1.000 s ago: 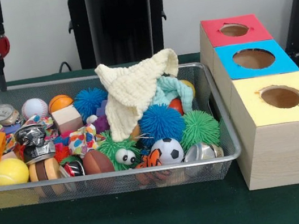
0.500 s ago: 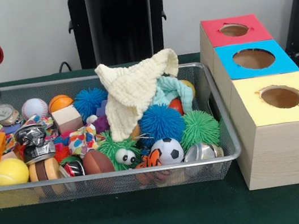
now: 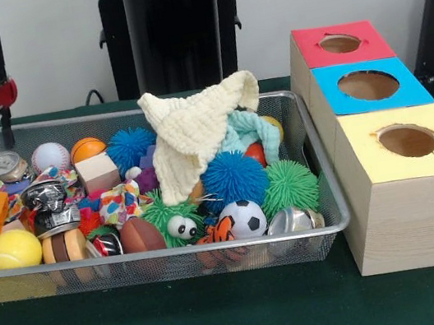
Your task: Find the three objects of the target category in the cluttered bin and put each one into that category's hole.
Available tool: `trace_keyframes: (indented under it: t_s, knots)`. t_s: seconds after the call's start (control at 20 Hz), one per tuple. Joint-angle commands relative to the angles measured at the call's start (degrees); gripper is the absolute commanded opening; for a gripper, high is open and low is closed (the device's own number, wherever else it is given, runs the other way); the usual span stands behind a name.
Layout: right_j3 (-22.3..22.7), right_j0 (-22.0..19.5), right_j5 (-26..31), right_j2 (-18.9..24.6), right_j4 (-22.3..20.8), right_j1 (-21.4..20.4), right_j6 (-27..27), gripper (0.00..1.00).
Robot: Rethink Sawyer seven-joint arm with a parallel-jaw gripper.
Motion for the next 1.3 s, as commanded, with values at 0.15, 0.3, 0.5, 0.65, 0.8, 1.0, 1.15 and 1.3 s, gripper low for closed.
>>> trace_keyframes:
  t_s: [0.15,0.3,0.5,0.65,0.8,1.0,1.15,1.3]
  knots:
    - [-3.10,-2.48,-1.62,7.20,1.27,-2.12,5.39,1.00]
    - [-2.90,-3.36,-3.41,7.15,0.43,-3.67,3.88,1.00]
    - [-2.56,-3.90,-5.75,7.69,-0.02,-5.84,4.26,1.00]
    - [-1.03,-5.13,-6.73,9.30,1.75,-9.36,0.44,1.00]
    - [-0.50,-6.27,-6.63,11.11,2.97,-10.42,-0.86,1.00]
    - [-0.18,-7.91,-5.51,14.30,5.72,-11.36,-2.30,1.00]
    - [0.34,-7.61,-4.00,14.69,5.75,-11.75,-2.10,1.00]
    - [1.31,-6.77,0.48,14.32,7.38,-12.15,-1.16,1.00]
